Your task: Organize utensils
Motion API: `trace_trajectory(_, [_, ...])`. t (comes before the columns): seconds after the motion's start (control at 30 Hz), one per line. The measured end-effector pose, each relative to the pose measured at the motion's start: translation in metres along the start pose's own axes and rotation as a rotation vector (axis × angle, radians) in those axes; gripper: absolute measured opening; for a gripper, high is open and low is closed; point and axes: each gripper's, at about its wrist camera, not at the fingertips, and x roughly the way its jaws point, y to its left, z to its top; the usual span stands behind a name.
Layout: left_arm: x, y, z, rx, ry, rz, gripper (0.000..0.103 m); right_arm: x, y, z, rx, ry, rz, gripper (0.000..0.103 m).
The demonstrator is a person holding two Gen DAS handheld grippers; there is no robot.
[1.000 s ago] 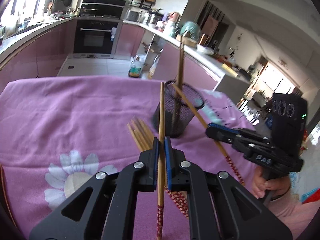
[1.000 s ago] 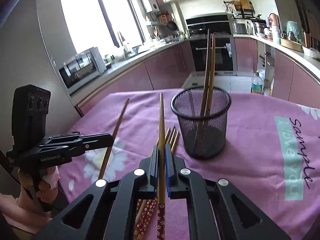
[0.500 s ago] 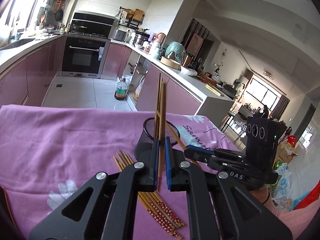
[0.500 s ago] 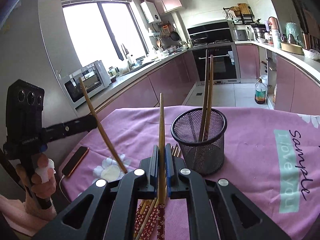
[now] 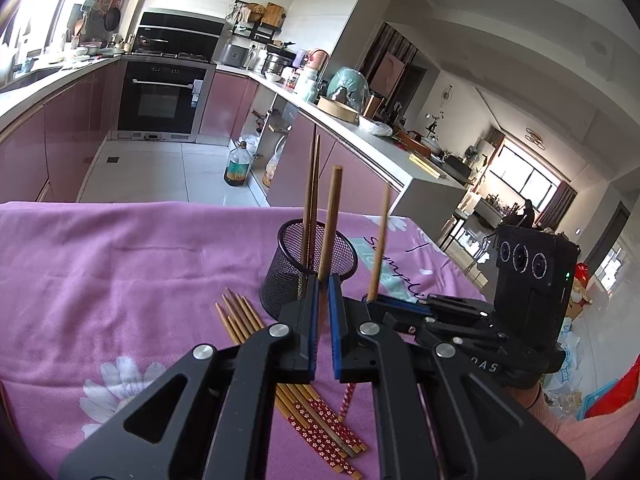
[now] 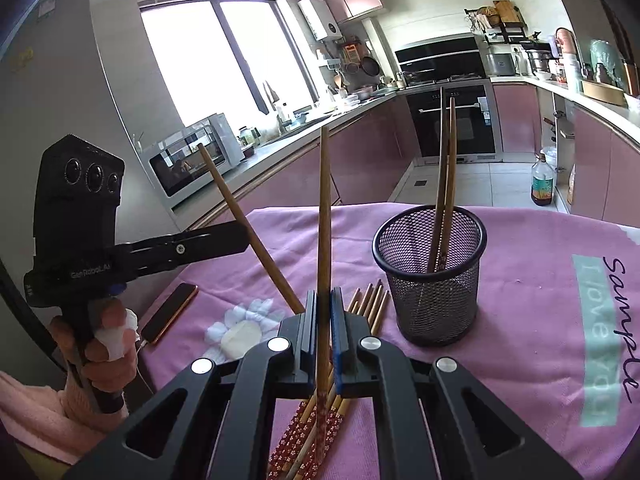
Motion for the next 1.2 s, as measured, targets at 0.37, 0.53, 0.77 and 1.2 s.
trace_trajectory(0.37, [-0.009, -0.008, 0.018, 0.035, -0.039, -0.009, 0.001, -0.028, -0.002, 0.022, -0.029, -0.097, -0.060, 0.005])
trace_trajectory(0.53, [0.005, 0.014, 0.006, -0.002, 0.013, 0.071, 0.009, -0.021, -0.006, 0.019, -0.020, -0.078, -0.065, 0.005])
trace_trajectory(0.77, [0.046, 0.058, -0.018, -0.096, 0.138, 0.173, 0.020, -0.009, -0.020, 0.009, 0.018, -0.029, -0.072, 0.005])
trace_trajectory(1.2, [0.115, 0.120, -0.035, -0.317, 0.253, 0.145, 0.036, -0.002, -0.025, 0.005, 0.040, -0.015, -0.083, 0.005])
